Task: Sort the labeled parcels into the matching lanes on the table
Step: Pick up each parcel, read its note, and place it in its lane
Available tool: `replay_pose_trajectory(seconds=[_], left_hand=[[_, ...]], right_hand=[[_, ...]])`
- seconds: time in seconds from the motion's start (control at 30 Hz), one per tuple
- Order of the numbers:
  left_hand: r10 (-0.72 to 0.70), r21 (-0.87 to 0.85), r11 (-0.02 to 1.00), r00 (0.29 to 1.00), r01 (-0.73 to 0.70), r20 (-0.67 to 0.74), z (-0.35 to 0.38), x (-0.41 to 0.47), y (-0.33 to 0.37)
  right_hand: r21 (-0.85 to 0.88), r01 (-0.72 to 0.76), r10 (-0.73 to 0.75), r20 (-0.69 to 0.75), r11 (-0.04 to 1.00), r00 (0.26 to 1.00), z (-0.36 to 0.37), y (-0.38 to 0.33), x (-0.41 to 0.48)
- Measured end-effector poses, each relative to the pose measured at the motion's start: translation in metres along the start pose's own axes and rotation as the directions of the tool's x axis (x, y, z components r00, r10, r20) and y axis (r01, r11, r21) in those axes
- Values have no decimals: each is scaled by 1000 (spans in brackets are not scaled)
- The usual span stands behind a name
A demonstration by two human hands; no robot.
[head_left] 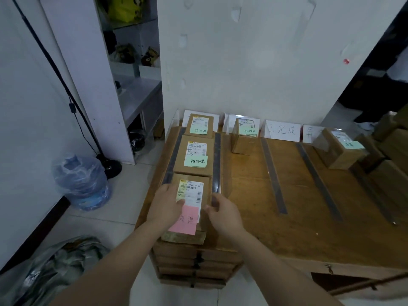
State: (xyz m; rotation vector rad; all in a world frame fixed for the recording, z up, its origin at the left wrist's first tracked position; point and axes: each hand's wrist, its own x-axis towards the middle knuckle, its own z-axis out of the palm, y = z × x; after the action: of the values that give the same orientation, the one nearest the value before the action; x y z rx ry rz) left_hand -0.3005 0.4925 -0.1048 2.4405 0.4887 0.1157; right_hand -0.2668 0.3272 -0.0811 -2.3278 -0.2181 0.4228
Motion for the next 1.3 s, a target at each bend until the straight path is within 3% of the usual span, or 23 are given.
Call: replay_pose_trajectory(seconds=[0.13,0.27,0.5,0.97,1.3], left_hand=[[171,162,973,985,-167,-11,-12,4,29],[307,317,901,951,-297,18,-20,12,75],[497,441,764,866,-470,62,-15,13,173],[703,440,603,704,-666,103,70,-35,371],[742,370,570,653,-734,152,157,-85,486]], right_hand=[[-65,141,-145,-62,988,987,-39,-4,-11],[-270,167,-205,-117,948,972,-85,2,-12],[-597,34,-194,-207,802,959,-169,34,-27],[-656,-190,-117,-394,731,912,-343,140,-95],[-628,-302,-36,-466,717,884,-439,237,-143]])
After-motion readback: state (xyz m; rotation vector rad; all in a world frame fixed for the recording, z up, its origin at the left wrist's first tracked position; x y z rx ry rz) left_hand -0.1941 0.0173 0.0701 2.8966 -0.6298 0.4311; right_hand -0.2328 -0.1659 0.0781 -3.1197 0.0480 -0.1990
